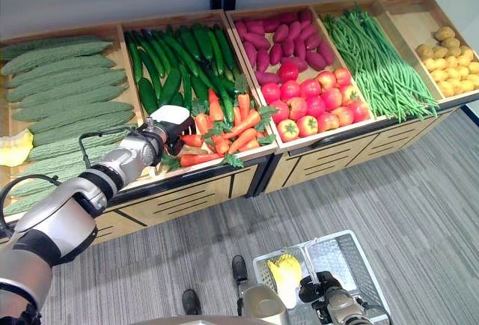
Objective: Get the vegetables into the basket
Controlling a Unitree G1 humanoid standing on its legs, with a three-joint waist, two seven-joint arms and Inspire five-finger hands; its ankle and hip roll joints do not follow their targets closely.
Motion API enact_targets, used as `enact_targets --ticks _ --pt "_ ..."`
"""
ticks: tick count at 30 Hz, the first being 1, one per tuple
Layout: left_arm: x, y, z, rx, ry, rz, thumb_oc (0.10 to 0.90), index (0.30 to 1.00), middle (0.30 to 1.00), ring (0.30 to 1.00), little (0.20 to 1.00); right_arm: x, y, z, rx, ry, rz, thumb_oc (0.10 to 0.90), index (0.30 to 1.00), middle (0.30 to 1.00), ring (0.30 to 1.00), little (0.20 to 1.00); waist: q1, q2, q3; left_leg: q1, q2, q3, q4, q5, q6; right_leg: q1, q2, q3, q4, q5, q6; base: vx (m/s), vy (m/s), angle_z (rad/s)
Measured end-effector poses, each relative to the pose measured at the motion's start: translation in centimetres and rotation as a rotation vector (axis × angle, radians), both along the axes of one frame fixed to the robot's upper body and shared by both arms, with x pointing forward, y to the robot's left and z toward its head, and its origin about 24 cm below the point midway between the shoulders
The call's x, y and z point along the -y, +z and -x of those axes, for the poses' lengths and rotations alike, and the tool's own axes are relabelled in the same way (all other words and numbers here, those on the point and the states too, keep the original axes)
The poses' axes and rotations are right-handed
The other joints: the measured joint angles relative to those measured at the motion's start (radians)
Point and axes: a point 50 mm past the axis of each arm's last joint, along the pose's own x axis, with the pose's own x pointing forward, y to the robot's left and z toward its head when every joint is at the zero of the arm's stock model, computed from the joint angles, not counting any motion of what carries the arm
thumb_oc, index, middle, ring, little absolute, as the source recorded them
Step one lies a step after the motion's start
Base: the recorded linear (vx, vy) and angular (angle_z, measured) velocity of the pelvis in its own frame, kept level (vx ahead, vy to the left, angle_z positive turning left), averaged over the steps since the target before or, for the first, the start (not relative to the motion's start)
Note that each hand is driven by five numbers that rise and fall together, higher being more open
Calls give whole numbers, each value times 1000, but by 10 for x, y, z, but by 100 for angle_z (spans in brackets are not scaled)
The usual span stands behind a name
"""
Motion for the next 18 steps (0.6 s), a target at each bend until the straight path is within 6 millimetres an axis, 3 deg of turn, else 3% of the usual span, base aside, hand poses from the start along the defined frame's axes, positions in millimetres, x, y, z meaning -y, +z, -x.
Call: enact_targets --ticks 7,14,18 --pt "-12 11 1 34 4 -19 400 300 300 300 300 -8 -5 10 -28 -5 -28 400 300 300 300 300 6 -25 -34 7 -1 -10 4 4 1 12 -2 -10 0 5 -12 -3 10 5" --pt "4 37 6 134 -95 119 400 300 300 300 300 -5 -6 16 -44 -37 -29 400 300 300 300 300 34 -22 -48 36 -4 -12 2 3 3 45 -8 -16 0 5 -12 -20 12 3" --pt "17 53 19 214 -186 231 400 300 300 300 300 0 -7 25 -53 -89 -25 400 300 300 300 300 48 -2 -61 47 -3 -34 0 4 2 63 -10 -37 0 -3 -10 -31 7 14"
